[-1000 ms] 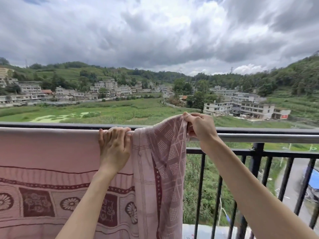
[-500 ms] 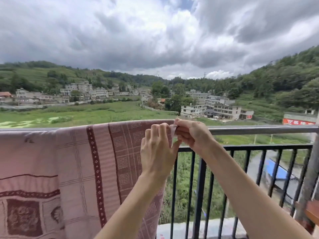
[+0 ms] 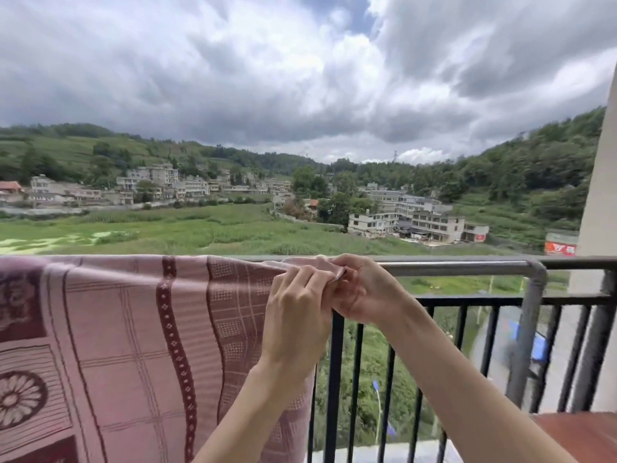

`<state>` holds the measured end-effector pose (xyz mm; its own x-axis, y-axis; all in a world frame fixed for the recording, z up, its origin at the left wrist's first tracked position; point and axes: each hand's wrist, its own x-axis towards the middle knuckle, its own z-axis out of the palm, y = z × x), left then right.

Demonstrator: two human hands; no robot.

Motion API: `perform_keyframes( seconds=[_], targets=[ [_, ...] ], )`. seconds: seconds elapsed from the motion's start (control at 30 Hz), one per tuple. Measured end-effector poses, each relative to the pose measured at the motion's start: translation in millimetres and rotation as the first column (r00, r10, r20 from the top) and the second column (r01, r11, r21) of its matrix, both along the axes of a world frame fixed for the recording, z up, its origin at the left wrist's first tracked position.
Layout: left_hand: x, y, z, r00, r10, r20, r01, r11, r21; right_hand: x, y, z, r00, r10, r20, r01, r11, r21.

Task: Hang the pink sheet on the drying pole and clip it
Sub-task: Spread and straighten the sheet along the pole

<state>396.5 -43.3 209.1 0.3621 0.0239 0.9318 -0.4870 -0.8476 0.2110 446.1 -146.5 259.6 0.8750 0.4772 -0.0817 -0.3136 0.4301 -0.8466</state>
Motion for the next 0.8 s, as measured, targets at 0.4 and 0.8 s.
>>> perform_keyframes(
  seconds=[0.4, 0.8],
  targets=[
    [76, -58, 1, 0.998, 0.049, -0.029, -0.052, 0.988, -0.144, 66, -66, 27, 0.701, -0.084, 0.708, 0.524, 0.734, -0.433],
    [92, -192, -4, 0.996, 0.081, -0.037, -0.084, 0.994, -0.065, 99, -206, 34, 0.671, -0.115, 0.733, 0.526, 0.771, -0.360]
  ],
)
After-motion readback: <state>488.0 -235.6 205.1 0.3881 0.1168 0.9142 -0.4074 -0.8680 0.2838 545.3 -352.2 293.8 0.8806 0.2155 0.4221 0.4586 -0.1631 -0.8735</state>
